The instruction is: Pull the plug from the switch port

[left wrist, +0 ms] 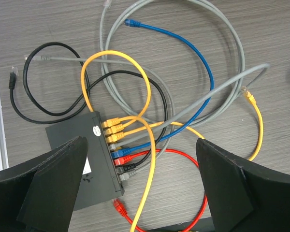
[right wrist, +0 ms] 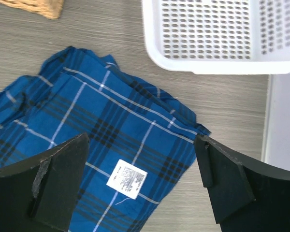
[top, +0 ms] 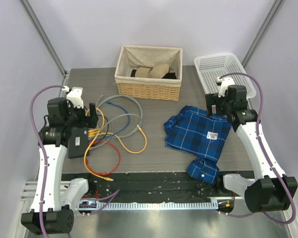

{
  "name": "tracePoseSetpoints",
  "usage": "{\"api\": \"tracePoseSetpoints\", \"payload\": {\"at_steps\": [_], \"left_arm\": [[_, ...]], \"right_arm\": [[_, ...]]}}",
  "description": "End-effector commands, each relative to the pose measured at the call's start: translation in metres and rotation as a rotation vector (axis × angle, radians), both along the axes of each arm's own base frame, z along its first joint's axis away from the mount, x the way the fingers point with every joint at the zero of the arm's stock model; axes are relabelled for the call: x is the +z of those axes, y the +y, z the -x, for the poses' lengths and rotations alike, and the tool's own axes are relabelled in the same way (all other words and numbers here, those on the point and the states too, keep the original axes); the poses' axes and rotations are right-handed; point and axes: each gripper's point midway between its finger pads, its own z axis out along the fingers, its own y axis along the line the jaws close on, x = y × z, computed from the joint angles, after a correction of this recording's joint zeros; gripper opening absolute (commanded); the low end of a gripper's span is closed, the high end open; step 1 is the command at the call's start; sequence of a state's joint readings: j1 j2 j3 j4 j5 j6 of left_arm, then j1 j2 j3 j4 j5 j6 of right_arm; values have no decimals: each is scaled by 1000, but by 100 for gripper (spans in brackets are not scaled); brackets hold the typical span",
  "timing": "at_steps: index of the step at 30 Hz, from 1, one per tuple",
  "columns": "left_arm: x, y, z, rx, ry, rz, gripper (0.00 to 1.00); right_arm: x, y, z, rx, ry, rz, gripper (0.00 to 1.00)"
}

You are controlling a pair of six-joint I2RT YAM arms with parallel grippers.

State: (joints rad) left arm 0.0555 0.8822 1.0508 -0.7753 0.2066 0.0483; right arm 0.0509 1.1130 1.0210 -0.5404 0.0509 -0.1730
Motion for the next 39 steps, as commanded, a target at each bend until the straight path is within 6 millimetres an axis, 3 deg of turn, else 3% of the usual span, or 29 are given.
{"api": "tracePoseSetpoints", "payload": {"at_steps": [1, 4, 5, 6, 7, 9, 10, 11, 14, 15, 18, 22, 24, 27, 31, 34, 37, 39], "left_arm": [[16, -2, -8, -2, -51, 27, 100], [17, -3, -9, 0, -48, 36, 100], [15, -4, -9, -5, -41, 42, 100], [15, -5, -9, -7, -41, 47, 100], [14, -6, -9, -8, -37, 54, 100], [11, -8, -10, -17, -32, 62, 100], [10, -8, -10, -18, -28, 61, 100], [9, -8, -12, -15, -29, 61, 100], [9, -8, -15, -16, -23, 65, 100], [14, -8, -17, -18, -30, 67, 100], [14, -7, -18, -27, -21, 46, 100], [-4, -4, -25, -21, 49, 33, 100], [-3, -5, -29, -22, 67, 48, 99], [-4, -9, -34, -38, 93, 67, 98], [-8, -8, -38, -46, 115, 60, 97], [-18, -8, -43, -56, 134, 51, 97], [-29, -5, -47, -56, 168, 39, 96], [-32, 0, -51, -39, 187, 17, 95]], "right_arm": [[26, 29, -3, 141, -82, -84, 100], [33, 77, 18, 476, -51, -137, 95], [26, 89, 35, 583, 1, -137, 83], [27, 112, 45, 726, -2, -129, 77], [22, 121, 48, 761, 16, -110, 73], [6, 145, 62, 888, 63, -15, 53], [-10, 151, 66, 928, 112, 12, 46], [-20, 155, 71, 957, 141, 34, 28], [-65, 160, 79, 1016, 261, 108, 4], [-75, 158, 81, 1024, 288, 127, 1], [-111, 144, 81, 1002, 349, 227, 1], [-156, 108, 80, 849, 413, 356, 1], [-163, 92, 67, 753, 386, 428, 1], [-188, 58, 72, 674, 419, 561, 1], [-200, 7, 71, 566, 495, 674, 1], [-210, -35, 70, 401, 598, 640, 1], [-210, -46, 72, 357, 635, 599, 1], [-200, -35, 68, 383, 619, 535, 1]]}}
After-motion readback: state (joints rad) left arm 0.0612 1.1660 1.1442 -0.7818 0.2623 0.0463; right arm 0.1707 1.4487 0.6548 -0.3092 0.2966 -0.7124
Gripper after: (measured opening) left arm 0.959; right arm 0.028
